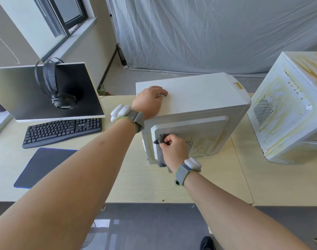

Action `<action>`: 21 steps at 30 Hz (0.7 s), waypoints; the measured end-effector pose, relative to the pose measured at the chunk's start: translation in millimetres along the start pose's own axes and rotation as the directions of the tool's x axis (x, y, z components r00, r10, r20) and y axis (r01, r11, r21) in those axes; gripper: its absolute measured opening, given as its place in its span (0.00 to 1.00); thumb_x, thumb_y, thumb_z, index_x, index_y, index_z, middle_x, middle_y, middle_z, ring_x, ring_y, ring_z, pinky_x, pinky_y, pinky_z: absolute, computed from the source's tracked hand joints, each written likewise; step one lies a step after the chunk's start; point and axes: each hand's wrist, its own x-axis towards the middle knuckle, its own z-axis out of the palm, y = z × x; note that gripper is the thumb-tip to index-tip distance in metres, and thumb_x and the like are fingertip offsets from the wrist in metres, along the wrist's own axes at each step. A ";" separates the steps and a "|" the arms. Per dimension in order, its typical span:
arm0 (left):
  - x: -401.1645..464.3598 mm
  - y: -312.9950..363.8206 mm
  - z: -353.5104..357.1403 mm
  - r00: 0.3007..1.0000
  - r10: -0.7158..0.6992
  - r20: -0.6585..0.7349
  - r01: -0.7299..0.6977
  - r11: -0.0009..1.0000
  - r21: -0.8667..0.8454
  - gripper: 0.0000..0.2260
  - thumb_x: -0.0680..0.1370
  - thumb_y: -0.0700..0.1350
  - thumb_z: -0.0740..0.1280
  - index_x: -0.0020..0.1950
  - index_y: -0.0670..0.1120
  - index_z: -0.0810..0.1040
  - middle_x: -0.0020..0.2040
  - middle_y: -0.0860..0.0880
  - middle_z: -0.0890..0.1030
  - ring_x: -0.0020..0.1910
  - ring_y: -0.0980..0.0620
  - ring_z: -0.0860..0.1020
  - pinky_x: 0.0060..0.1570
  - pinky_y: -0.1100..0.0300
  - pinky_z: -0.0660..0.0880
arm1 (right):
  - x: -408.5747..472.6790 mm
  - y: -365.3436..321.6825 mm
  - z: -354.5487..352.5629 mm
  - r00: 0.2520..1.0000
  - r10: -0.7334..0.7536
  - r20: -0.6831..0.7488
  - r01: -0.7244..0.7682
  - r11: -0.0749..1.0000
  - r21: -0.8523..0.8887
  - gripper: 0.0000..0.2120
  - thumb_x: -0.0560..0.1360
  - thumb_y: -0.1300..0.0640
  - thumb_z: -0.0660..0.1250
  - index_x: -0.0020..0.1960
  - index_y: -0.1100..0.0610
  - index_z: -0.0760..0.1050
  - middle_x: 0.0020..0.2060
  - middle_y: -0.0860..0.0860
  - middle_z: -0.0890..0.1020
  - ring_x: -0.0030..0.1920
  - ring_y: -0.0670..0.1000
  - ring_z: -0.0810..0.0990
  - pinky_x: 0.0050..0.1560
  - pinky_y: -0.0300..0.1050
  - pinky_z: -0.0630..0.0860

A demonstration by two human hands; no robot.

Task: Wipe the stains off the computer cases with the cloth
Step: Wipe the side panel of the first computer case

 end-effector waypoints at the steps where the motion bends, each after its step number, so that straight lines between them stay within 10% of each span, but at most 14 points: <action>1: 0.8 0.0 -0.3 1.000 0.006 -0.006 -0.006 1.000 0.018 0.14 0.82 0.46 0.59 0.60 0.57 0.82 0.70 0.56 0.75 0.68 0.48 0.73 0.67 0.52 0.71 | -3.2 0.4 3.2 0.998 0.051 0.020 -0.051 0.999 0.003 0.03 0.74 0.59 0.72 0.44 0.54 0.78 0.35 0.46 0.79 0.36 0.48 0.77 0.36 0.40 0.68; 5: 1.1 -0.5 0.3 0.999 0.037 -0.030 -0.034 0.995 0.095 0.15 0.83 0.45 0.59 0.62 0.55 0.82 0.70 0.56 0.75 0.68 0.48 0.72 0.65 0.54 0.70 | -18.0 -4.5 33.0 0.919 0.356 0.170 -0.385 0.902 0.194 0.04 0.70 0.59 0.72 0.42 0.59 0.78 0.36 0.51 0.82 0.38 0.53 0.78 0.40 0.47 0.74; 10: -0.2 -0.2 0.6 0.997 0.064 -0.034 -0.058 0.987 0.153 0.16 0.82 0.43 0.57 0.62 0.55 0.80 0.69 0.55 0.75 0.67 0.48 0.71 0.62 0.57 0.66 | -18.3 -22.2 57.1 0.666 0.573 0.477 -0.736 0.403 0.544 0.07 0.73 0.70 0.68 0.48 0.60 0.76 0.40 0.57 0.79 0.43 0.56 0.79 0.58 0.61 0.79; 16: -0.4 3.0 -0.6 0.998 0.058 -0.039 -0.052 0.987 0.149 0.15 0.83 0.45 0.57 0.62 0.55 0.81 0.69 0.56 0.76 0.67 0.49 0.71 0.61 0.59 0.65 | -15.2 -54.4 34.0 0.814 0.500 0.296 -0.544 0.477 0.691 0.08 0.70 0.67 0.70 0.50 0.64 0.81 0.37 0.54 0.81 0.37 0.52 0.78 0.39 0.44 0.77; 21: -0.8 2.7 0.0 0.997 0.063 -0.036 -0.058 0.989 0.135 0.14 0.83 0.45 0.58 0.61 0.55 0.81 0.69 0.56 0.76 0.67 0.49 0.71 0.66 0.56 0.66 | -8.6 -74.1 2.6 0.915 0.304 0.265 -0.389 0.489 0.781 0.10 0.71 0.71 0.69 0.46 0.59 0.83 0.40 0.56 0.85 0.41 0.52 0.83 0.45 0.49 0.81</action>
